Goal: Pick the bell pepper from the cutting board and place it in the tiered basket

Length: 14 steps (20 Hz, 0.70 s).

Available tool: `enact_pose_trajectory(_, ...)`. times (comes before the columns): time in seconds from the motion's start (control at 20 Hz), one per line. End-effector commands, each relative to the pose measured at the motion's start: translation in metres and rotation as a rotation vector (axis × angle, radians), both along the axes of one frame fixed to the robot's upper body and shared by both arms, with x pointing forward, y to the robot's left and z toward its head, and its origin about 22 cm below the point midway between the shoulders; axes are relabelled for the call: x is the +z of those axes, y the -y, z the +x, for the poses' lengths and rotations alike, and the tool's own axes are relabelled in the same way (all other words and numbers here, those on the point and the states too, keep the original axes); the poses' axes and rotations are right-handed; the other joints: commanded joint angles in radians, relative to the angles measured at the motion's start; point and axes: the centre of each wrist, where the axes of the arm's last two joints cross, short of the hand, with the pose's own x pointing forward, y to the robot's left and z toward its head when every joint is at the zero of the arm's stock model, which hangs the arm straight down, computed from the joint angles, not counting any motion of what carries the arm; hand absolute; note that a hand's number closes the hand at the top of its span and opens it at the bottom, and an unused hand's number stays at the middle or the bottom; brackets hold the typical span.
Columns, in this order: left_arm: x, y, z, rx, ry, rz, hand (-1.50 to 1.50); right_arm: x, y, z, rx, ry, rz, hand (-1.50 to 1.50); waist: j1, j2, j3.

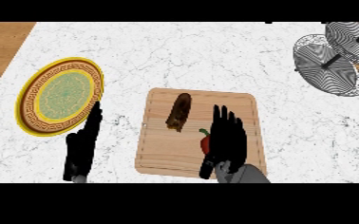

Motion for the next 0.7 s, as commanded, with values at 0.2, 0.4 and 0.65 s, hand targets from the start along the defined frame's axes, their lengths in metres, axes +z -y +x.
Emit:
enact_pose_trajectory(0.2,-0.014,0.006,-0.012,0.02,-0.025,-0.019,0.0,-0.014,-0.003,0.006,-0.127,-0.114,-0.067,-1.5,0.0,0.002,-0.002)
enact_pose_trajectory(0.4,-0.004,-0.01,-0.015,0.014,-0.013,-0.004,0.0,-0.013,-0.006,-0.004,-0.134,-0.123,-0.058,-1.5,0.001,0.0,-0.002)
enact_pose_trajectory(0.65,-0.005,0.0,0.007,0.004,-0.018,-0.005,0.0,-0.032,-0.009,-0.001,-0.087,-0.088,-0.073,1.5,-0.003,0.002,-0.002)
